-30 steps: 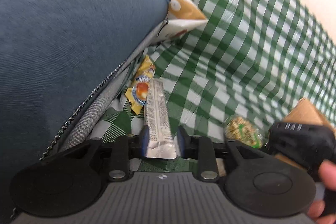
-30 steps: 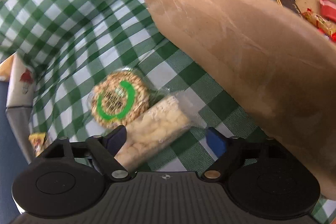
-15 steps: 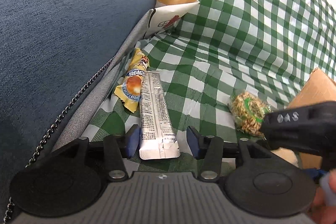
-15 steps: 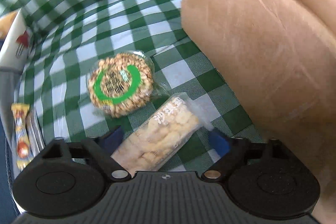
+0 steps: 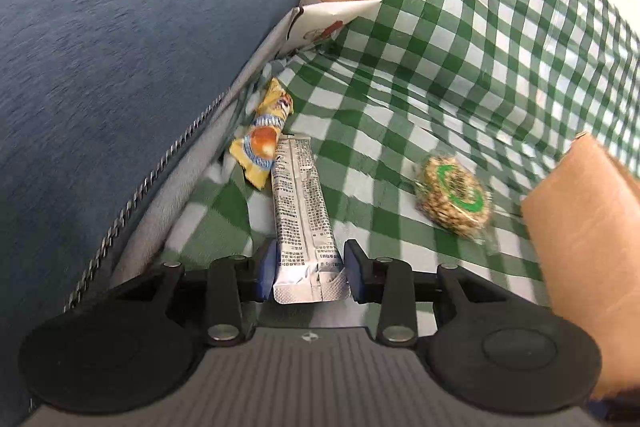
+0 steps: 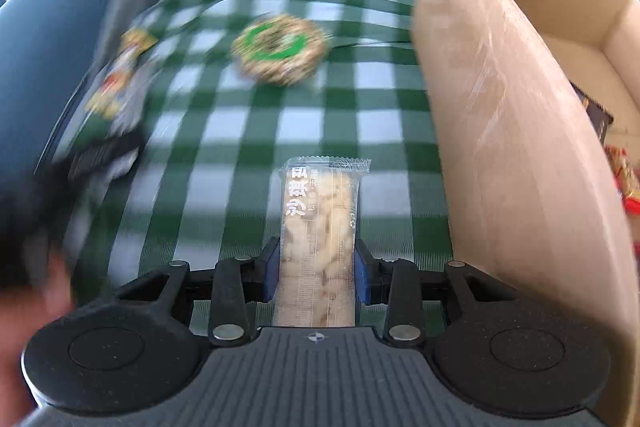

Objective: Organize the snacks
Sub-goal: 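Grasp the silver-wrapped bar with the left gripper while the right gripper grasps the rice cake pack, then lift the silver bar and rice cake pack off the sofa, then carry the silver bar and rice cake pack over the cardboard box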

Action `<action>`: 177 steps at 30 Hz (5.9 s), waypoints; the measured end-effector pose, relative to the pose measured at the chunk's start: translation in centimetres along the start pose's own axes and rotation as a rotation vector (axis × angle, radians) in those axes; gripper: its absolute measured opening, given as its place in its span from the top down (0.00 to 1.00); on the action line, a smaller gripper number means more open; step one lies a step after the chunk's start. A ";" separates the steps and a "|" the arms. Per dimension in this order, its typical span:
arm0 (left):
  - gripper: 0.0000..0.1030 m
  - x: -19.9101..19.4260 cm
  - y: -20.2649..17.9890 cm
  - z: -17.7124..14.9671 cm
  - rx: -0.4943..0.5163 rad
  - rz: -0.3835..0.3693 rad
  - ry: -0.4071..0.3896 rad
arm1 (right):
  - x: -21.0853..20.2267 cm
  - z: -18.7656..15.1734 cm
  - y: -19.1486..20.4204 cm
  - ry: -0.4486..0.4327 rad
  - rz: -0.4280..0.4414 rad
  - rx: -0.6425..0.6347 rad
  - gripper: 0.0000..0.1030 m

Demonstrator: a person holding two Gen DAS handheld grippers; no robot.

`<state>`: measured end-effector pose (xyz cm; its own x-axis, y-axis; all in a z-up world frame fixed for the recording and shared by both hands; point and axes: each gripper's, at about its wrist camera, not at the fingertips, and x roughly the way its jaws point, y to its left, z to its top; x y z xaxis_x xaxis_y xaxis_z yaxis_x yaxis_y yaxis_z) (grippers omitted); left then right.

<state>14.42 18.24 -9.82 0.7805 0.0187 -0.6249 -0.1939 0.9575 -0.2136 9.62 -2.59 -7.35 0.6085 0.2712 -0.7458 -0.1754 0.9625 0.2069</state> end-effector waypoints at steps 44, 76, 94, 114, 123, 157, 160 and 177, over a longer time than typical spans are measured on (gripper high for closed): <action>0.52 -6.6 -7.0 -8.1 0.138 0.045 0.124 | -4.1 -11.0 -2.6 -0.163 0.122 -0.179 0.50; 0.95 -8.1 -6.9 -8.1 0.124 -0.002 0.112 | -5.6 -12.3 -2.4 -0.221 0.075 -0.256 0.63; 0.79 -6.5 -9.6 -9.9 0.339 0.071 0.101 | -5.2 -12.2 -2.3 -0.198 0.070 -0.266 0.62; 0.95 -9.1 -7.7 -7.9 0.160 -0.031 0.016 | -5.3 -12.2 -2.1 -0.206 0.066 -0.267 0.63; 0.95 -9.8 -7.4 -7.4 0.129 -0.047 -0.016 | -6.4 -11.9 -2.6 -0.274 0.068 -0.250 0.63; 0.95 -15.5 -7.8 -3.6 -0.007 -0.168 -0.120 | -17.0 -6.7 -5.4 -0.633 0.132 -0.154 0.63; 0.95 -16.5 -8.4 -3.2 -0.012 -0.190 -0.130 | -18.2 -5.0 -7.1 -0.692 0.116 -0.152 0.63; 0.95 -19.4 -14.0 -2.8 0.020 -0.312 -0.146 | -17.1 -3.9 -14.6 -0.727 0.021 -0.015 0.63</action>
<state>0.36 3.68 3.16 0.8774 -0.2369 -0.4173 0.0787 0.9289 -0.3618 -1.23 -21.32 -0.12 0.9644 0.2292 -0.1316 -0.1999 0.9583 0.2040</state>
